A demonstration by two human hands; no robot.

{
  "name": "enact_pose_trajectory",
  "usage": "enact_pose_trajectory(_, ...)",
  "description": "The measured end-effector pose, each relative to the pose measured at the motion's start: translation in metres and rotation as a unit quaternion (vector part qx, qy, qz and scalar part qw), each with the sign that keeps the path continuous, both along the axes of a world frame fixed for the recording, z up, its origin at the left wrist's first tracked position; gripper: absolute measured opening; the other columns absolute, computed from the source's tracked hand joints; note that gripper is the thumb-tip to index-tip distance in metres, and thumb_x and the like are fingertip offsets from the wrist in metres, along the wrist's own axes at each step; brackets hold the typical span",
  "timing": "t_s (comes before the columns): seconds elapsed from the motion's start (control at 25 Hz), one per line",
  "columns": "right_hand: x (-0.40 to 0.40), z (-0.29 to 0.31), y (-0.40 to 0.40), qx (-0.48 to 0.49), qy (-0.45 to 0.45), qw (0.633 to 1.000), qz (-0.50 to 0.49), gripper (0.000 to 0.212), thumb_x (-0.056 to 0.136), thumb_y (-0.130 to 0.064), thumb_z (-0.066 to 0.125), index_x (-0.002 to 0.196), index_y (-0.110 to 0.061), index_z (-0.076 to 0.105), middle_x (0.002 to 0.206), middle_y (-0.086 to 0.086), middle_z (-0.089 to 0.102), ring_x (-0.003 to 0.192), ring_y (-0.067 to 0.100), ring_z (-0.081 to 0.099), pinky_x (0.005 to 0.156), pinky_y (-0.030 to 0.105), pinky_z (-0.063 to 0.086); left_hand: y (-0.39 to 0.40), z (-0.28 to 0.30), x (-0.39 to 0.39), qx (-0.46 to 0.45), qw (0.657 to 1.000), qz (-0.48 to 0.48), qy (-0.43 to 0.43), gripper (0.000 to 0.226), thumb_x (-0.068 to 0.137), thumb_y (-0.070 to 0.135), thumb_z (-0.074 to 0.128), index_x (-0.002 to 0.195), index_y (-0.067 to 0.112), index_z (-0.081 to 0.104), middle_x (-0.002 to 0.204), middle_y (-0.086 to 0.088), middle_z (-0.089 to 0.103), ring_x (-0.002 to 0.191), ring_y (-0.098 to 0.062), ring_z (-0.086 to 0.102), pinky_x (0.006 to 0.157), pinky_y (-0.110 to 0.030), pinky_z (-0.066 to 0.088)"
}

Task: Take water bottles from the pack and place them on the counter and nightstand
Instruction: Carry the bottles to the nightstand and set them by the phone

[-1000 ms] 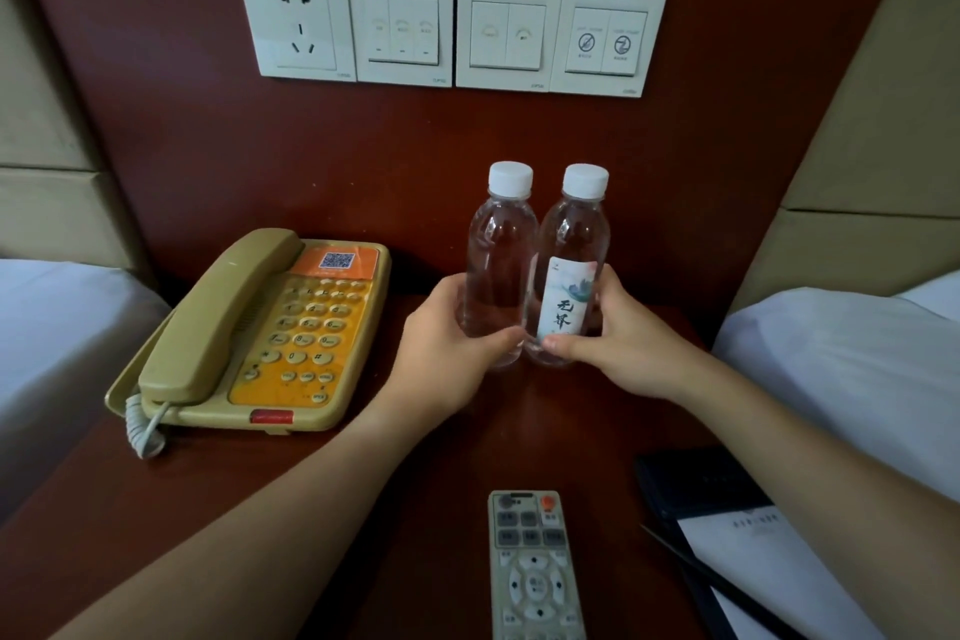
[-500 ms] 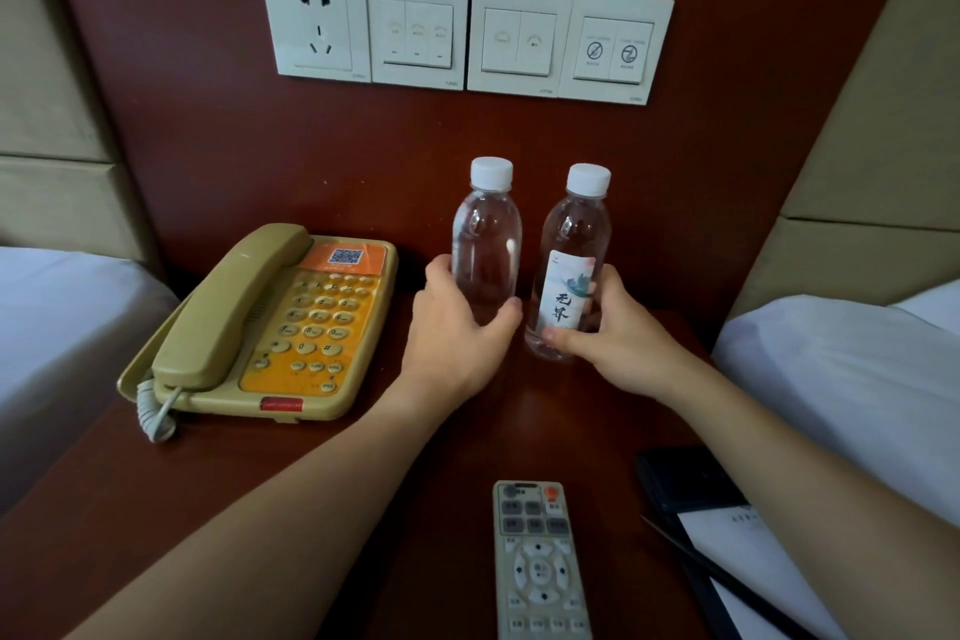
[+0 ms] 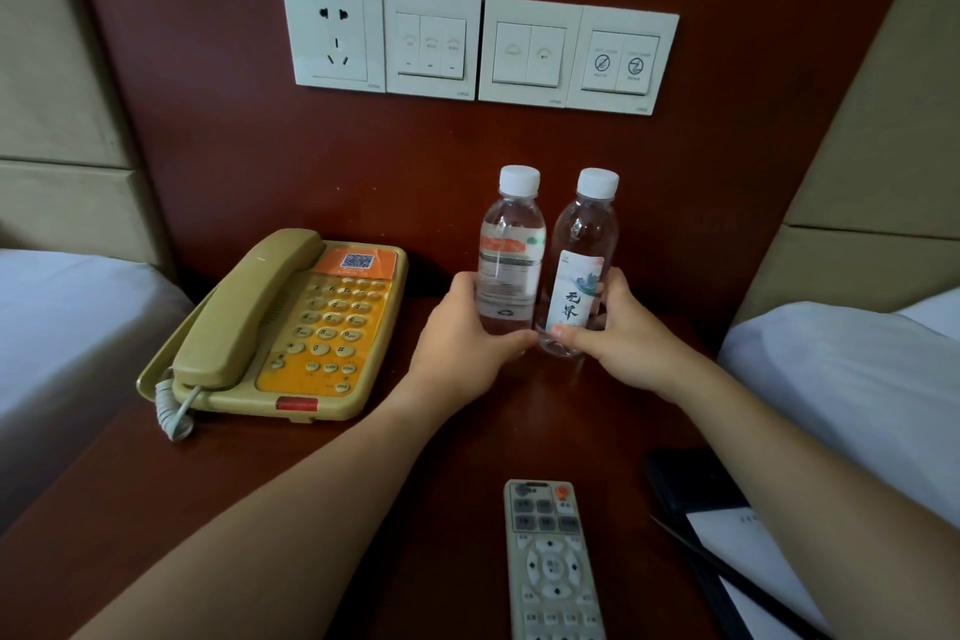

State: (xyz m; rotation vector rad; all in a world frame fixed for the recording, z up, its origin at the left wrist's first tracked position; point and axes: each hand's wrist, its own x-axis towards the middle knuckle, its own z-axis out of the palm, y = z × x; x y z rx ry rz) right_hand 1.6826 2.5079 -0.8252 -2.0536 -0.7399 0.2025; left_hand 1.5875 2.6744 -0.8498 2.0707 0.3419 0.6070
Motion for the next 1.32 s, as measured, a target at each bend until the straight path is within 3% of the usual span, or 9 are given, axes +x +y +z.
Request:
enact_pose_trajectory(0.12,0.002,0.003,0.000,-0.026,0.020,0.999,0.016,0.065,0.088,-0.014,0.070,0.135,-0.026,0.027,0.121,-0.013,0.055,0.095,-0.006,0.057,0.073,0.014,0.046,0.000,0.001,0.007,0.056,0.997,0.046,0.015,0.079,0.066,0.041,0.085,0.125,0.019,0.038,0.123,-0.001,0.053,0.115,-0.022,0.055,0.097,-0.044,0.051)
enact_pose_trajectory(0.2,0.002,0.005,0.000,-0.038,0.025,0.999,0.014,0.067,0.090,-0.015,0.068,0.140,-0.024,0.025,0.122,-0.011,0.055,0.092,-0.008,0.055,0.069,0.011,0.044,0.003,0.000,0.010,0.025,0.999,0.001,0.036,0.077,0.070,0.045,0.075,0.129,0.029,0.028,0.123,0.002,0.059,0.114,-0.022,0.060,0.098,-0.047,0.050)
enact_pose_trajectory(0.32,0.001,0.007,0.000,-0.040,0.025,0.999,0.006,0.068,0.089,-0.014,0.068,0.142,-0.023,0.025,0.122,-0.009,0.056,0.089,-0.008,0.055,0.066,0.008,0.043,0.009,-0.003,0.008,0.018,0.999,-0.018,0.041,0.067,0.071,0.044,0.078,0.124,0.033,0.039,0.108,0.011,0.070,0.100,-0.012,0.068,0.092,-0.044,0.054)
enact_pose_trajectory(0.48,0.000,0.002,0.002,-0.039,0.019,0.999,0.009,0.071,0.088,-0.013,0.069,0.142,-0.024,0.024,0.116,-0.014,0.054,0.088,-0.010,0.053,0.067,0.009,0.043,0.011,0.000,0.015,0.037,0.999,-0.014,0.009,0.079,0.056,0.055,0.083,0.122,0.033,0.045,0.114,0.010,0.066,0.105,-0.014,0.066,0.089,-0.043,0.055)
enact_pose_trajectory(0.6,0.002,0.002,0.002,-0.043,0.021,0.999,0.005,0.074,0.088,-0.016,0.070,0.144,-0.026,0.023,0.122,-0.012,0.054,0.097,-0.003,0.054,0.086,0.015,0.040,0.017,-0.006,0.021,0.014,0.998,-0.054,0.026,0.076,0.061,0.044,0.080,0.128,0.041,0.044,0.108,0.013,0.072,0.103,-0.012,0.069,0.093,-0.046,0.054)
enact_pose_trajectory(0.68,0.004,0.001,0.003,-0.051,0.020,0.998,0.008,0.080,0.086,-0.018,0.072,0.147,-0.027,0.020,0.126,-0.011,0.053,0.108,0.004,0.052,0.094,0.023,0.037,0.019,-0.006,0.019,0.004,0.999,-0.043,0.029,0.064,0.065,0.034,0.084,0.120,0.034,0.051,0.103,0.012,0.073,0.095,-0.006,0.069,0.092,-0.042,0.056)
enact_pose_trajectory(0.84,0.006,-0.002,0.009,-0.062,0.000,0.998,0.006,0.086,0.083,-0.027,0.077,0.147,-0.025,0.019,0.124,-0.012,0.052,0.111,0.006,0.051,0.094,0.024,0.037,0.012,0.003,0.021,0.079,0.995,0.041,0.037,0.066,0.058,0.053,0.083,0.107,0.029,0.046,0.108,0.007,0.066,0.103,-0.019,0.064,0.092,-0.047,0.052)
enact_pose_trajectory(1.0,0.011,-0.004,0.013,-0.066,-0.015,0.998,0.005,0.082,0.083,-0.026,0.076,0.144,-0.020,0.022,0.123,-0.011,0.052,0.114,0.008,0.053,0.094,0.023,0.037,0.010,0.004,0.022,0.116,0.989,0.014,0.088,0.062,0.074,0.054,0.072,0.119,0.024,0.041,0.118,0.003,0.067,0.114,-0.025,0.059,0.103,-0.043,0.038)
enact_pose_trajectory(1.32,0.023,-0.007,0.019,-0.068,-0.017,0.998,0.004,0.076,0.086,-0.020,0.073,0.143,-0.020,0.023,0.121,-0.008,0.056,0.105,0.005,0.055,0.093,0.023,0.040,0.017,-0.004,0.034,0.107,0.991,0.042,0.065,0.066,0.058,0.069,0.071,0.107,0.031,0.048,0.110,0.005,0.068,0.105,-0.021,0.062,0.096,-0.046,0.047)
